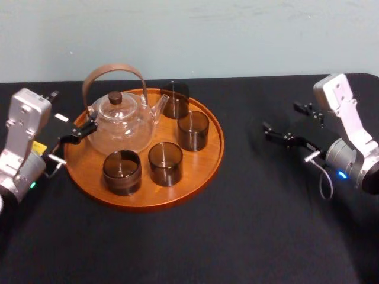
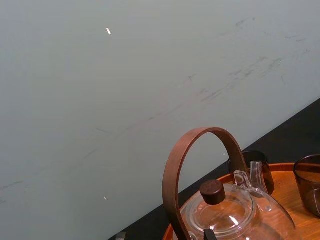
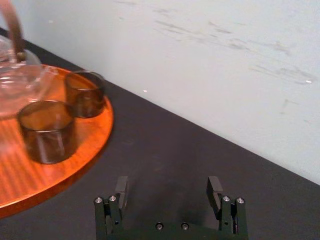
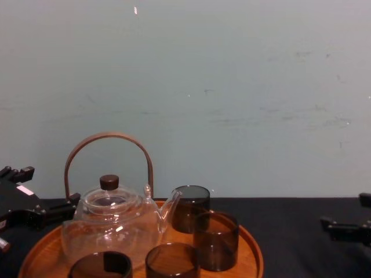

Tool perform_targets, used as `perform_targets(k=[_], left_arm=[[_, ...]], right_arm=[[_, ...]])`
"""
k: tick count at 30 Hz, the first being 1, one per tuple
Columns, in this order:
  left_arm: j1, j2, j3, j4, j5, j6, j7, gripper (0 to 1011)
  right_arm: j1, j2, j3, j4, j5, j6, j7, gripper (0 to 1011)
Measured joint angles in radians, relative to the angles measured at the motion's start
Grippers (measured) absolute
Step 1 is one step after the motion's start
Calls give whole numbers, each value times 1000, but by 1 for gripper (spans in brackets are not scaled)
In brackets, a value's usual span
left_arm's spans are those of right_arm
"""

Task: Pick up the glass from the table and place it on the tray.

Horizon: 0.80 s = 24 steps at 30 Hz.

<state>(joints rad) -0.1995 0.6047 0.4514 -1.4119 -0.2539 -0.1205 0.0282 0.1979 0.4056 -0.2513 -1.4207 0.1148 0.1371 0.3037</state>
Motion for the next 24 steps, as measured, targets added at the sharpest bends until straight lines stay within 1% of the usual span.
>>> perform_targets(k=[2, 24], left_arm=[[0, 0, 0, 0, 0, 0, 0, 1010], [0, 0, 0, 0, 0, 0, 0, 1010]], right_arm=[[2, -3, 5, 5, -4, -1, -8, 1002], [2, 0, -2, 2, -3, -1, 2, 1002]])
